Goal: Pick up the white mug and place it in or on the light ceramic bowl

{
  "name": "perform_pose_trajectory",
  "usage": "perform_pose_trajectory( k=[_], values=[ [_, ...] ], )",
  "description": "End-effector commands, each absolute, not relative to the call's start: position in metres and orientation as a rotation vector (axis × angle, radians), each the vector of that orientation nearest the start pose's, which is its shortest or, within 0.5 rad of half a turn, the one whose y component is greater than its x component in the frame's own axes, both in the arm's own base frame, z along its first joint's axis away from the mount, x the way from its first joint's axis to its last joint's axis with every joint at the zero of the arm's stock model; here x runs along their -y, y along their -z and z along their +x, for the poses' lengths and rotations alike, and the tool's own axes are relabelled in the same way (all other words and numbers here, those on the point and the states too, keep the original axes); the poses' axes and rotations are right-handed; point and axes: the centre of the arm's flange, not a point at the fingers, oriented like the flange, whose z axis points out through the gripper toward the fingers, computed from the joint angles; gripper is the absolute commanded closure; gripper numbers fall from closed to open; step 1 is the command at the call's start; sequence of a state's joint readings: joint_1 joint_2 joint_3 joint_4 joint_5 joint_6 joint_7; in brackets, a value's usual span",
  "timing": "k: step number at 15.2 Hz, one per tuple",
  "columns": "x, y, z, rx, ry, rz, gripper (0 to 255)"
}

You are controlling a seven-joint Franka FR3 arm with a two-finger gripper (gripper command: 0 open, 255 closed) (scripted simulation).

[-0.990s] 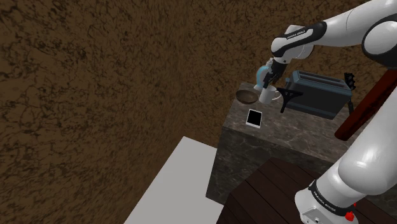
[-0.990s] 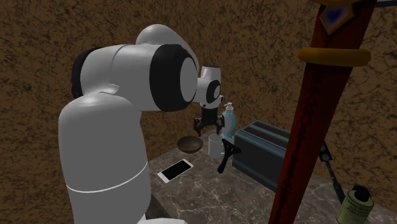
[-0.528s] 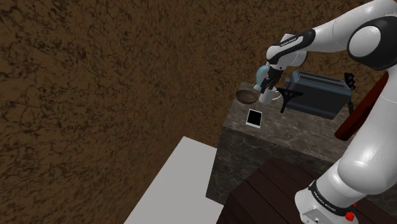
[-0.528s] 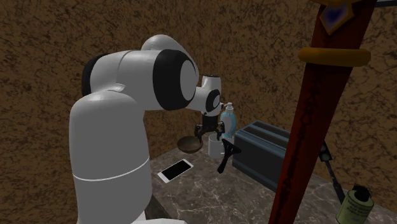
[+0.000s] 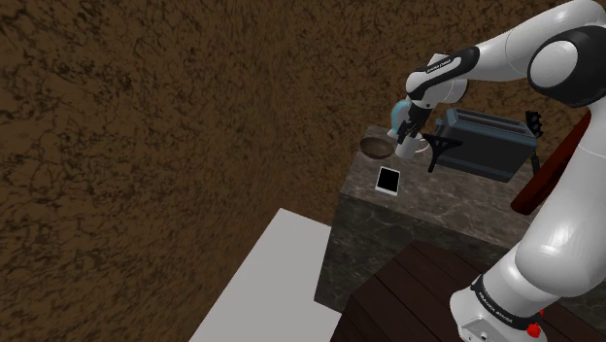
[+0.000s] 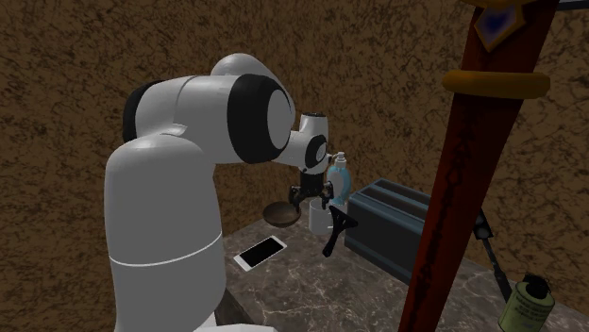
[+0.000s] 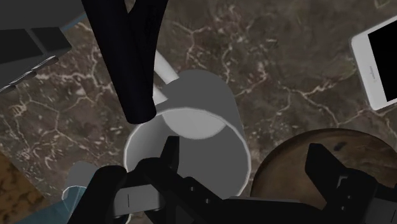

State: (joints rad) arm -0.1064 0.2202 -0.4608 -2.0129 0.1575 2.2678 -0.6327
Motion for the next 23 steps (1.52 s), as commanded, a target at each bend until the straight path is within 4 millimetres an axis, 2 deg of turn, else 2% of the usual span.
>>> perform_pose_trajectory(
  k=[1, 10, 23],
  values=[
    [0.309, -0.361, 0.508, -0.031, 0.104, -3.152, 255],
    [0.309, -0.361, 0.508, -0.031, 0.104, -3.152, 255],
    [0.309, -0.43, 0.508, -0.031, 0.104, -3.152, 255]
  ],
)
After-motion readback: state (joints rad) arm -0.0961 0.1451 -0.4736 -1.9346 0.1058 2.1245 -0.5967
